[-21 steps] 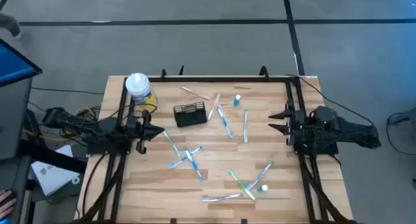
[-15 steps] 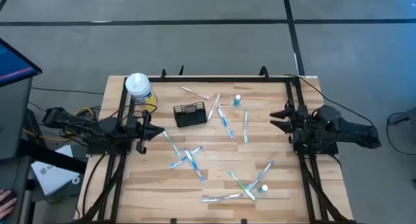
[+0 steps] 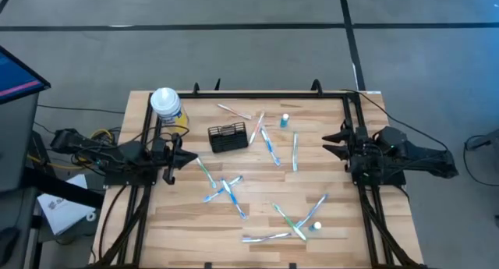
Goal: Pick & Place toothbrushing station
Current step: Put the left green toothbrush into the mesh organizer
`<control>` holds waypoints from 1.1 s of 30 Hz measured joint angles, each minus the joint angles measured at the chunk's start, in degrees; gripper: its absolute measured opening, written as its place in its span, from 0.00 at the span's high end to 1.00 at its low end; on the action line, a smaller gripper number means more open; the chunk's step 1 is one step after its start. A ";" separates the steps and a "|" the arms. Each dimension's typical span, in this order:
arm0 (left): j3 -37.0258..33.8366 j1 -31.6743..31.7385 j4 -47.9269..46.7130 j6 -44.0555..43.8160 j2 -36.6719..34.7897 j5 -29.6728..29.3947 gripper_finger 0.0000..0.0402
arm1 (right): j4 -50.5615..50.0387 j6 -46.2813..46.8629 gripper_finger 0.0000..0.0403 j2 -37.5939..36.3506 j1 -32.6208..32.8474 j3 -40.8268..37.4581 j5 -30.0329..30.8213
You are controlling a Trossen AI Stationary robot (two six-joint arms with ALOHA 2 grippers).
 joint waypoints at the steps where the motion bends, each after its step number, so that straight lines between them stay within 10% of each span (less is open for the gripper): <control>1: 0.30 0.00 -0.31 -1.27 0.83 -0.01 1.00 | -0.12 -0.02 0.67 0.24 0.00 -0.04 0.00; 16: 22.63 0.00 -23.13 -5.54 35.61 10.00 1.00 | 0.97 -0.02 0.67 8.29 0.00 -0.02 0.00; 24: 43.66 -0.26 -54.82 -0.17 52.05 12.84 1.00 | 1.84 -0.02 0.67 9.72 0.00 -0.02 0.00; 33: 49.91 -4.00 -62.89 14.33 61.45 9.32 1.00 | 1.88 -0.04 0.67 9.61 0.00 -0.02 0.00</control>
